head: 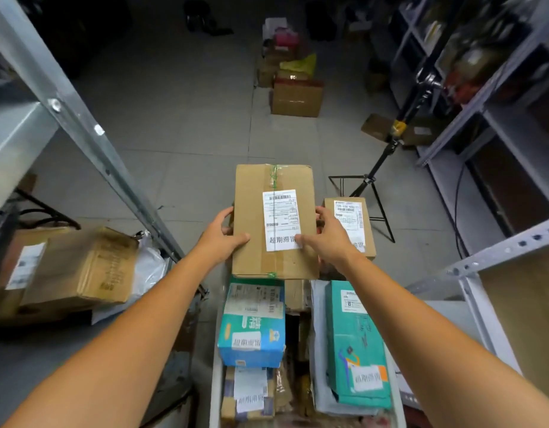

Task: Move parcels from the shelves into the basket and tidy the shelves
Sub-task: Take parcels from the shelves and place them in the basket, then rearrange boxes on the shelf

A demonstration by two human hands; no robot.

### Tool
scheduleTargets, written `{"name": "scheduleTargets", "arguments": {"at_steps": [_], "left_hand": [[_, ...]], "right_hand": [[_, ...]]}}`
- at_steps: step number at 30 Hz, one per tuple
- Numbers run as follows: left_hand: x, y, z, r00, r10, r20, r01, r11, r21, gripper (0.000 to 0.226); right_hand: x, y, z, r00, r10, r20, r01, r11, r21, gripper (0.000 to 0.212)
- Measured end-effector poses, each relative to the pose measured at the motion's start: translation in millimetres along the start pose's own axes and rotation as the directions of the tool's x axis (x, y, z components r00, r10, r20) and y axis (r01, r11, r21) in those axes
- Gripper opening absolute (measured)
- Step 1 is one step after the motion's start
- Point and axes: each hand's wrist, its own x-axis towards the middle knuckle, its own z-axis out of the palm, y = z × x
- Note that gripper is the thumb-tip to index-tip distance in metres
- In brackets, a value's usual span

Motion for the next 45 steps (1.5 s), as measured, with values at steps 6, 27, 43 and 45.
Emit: {"name": "scheduleTargets", "arguments": {"at_steps": [6, 27, 43, 45], "left_hand": [[29, 2, -2, 0.999, -0.019, 0.042, 0.019, 1.000, -0.006, 0.078], [2, 54, 10, 0.961, 0.257, 0.098, -0.226, 0.535, 0.814, 0.052], [-123, 116, 159, 0.749, 0.398, 0.530, -0.646, 0.259, 0.718, 0.048], [-146, 115, 181, 0.723, 0.393, 0.568, -0.673, 0.216, 0.707, 0.046]], "right_hand": [[24, -1, 7, 0.998, 0.032, -0.051, -0.033, 0.999, -0.020, 0.069], [-39, -9, -54, 0.990, 0.091, -0.109, -0.133, 0.860, -0.493, 0.057], [-222, 64, -158, 0.906, 0.153, -0.394, -0.309, 0.876, -0.370, 0.054], [-251, 80, -163, 0.898, 0.165, -0.408, -0.307, 0.899, -0.311, 0.055]]}}
